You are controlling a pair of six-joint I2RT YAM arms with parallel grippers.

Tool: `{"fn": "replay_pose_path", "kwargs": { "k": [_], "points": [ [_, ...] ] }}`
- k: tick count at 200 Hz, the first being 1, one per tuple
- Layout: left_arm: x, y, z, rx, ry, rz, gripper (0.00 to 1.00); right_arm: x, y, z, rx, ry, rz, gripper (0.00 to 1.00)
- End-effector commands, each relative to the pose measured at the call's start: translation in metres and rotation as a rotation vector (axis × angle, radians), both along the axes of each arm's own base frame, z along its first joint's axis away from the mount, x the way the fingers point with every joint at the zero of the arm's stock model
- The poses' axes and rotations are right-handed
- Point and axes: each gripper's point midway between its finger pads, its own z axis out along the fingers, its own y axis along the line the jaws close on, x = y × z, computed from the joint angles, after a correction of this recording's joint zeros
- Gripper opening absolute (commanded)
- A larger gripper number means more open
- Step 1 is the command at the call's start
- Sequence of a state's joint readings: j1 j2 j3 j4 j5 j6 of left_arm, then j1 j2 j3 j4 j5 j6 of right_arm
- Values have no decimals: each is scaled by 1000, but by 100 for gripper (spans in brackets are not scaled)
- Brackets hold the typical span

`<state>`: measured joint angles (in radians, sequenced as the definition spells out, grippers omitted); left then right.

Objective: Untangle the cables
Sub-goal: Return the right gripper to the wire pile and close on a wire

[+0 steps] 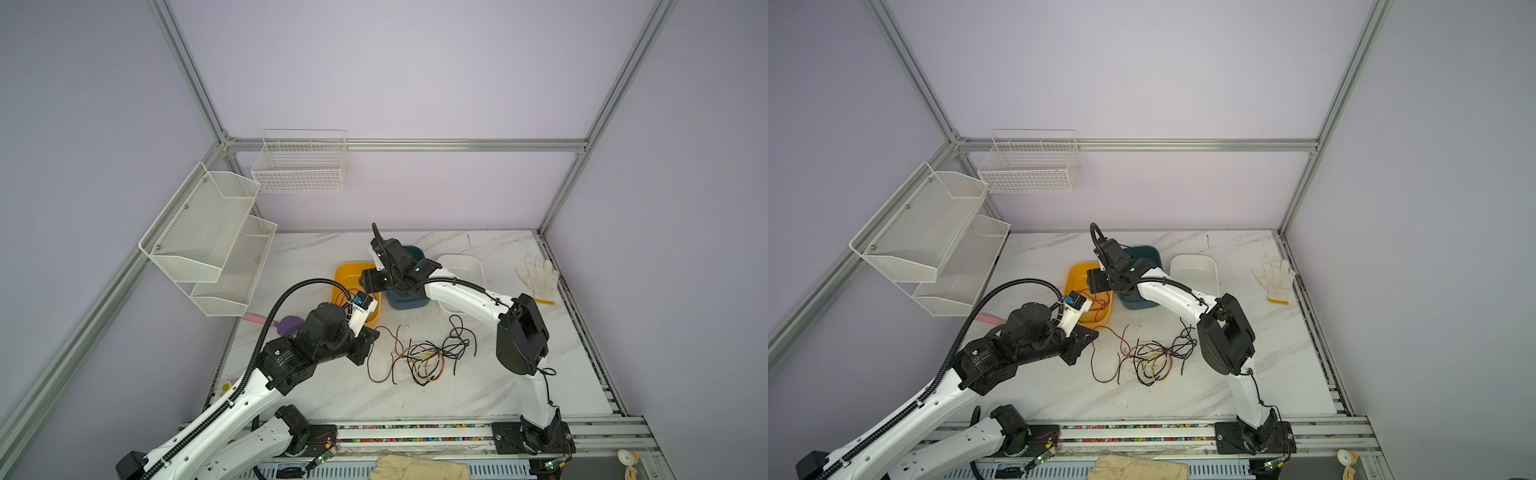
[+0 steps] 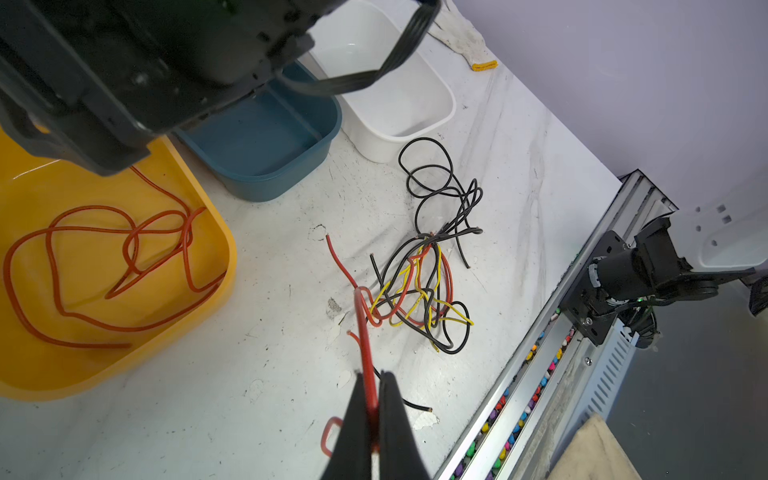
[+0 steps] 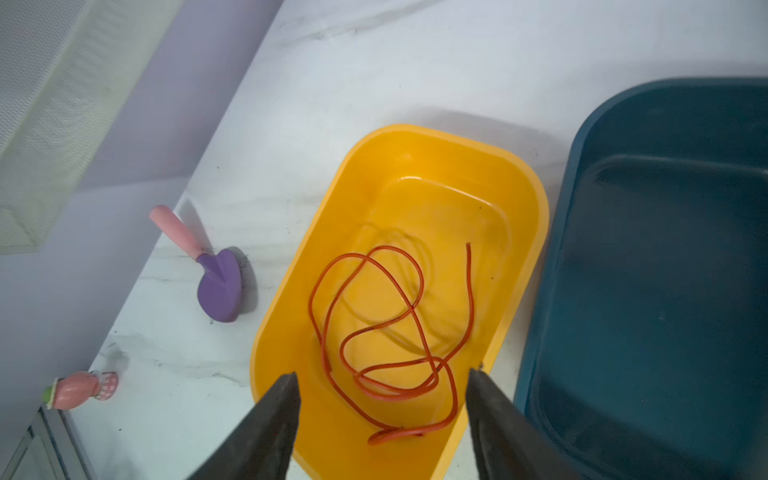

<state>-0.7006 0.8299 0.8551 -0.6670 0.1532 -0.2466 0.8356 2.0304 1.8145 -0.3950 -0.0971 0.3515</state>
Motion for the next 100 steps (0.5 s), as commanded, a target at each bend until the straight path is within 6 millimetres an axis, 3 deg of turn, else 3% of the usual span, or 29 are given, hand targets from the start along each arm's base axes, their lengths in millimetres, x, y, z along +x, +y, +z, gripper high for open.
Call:
{"fn": "replay_pose_path", "kwargs": {
  "k": [1, 28, 51, 81, 88, 91, 100],
  "points": [
    [2, -1, -1, -13, -30, -4, 0, -2, -19, 32, 13, -59, -27, 69],
    [1, 0, 0, -16, -33, 0, 0, -15, -50, 56, 24, -105, -61, 71],
    [2, 1, 2, -17, -40, 5, 0, -38, -81, 70, 72, -96, -117, 71],
    [2, 1, 2, -17, -41, 5, 0, -78, -115, 51, 223, 29, -216, 70],
    [2, 1, 3, -19, -43, 5, 0, -87, -117, 40, 267, 74, -228, 70],
    [2, 1, 2, -18, -42, 5, 0, -92, -119, 48, 315, 81, -225, 70],
    [2, 2, 3, -18, -44, 7, 0, -104, -123, 41, 382, 138, -243, 69]
  ]
}}
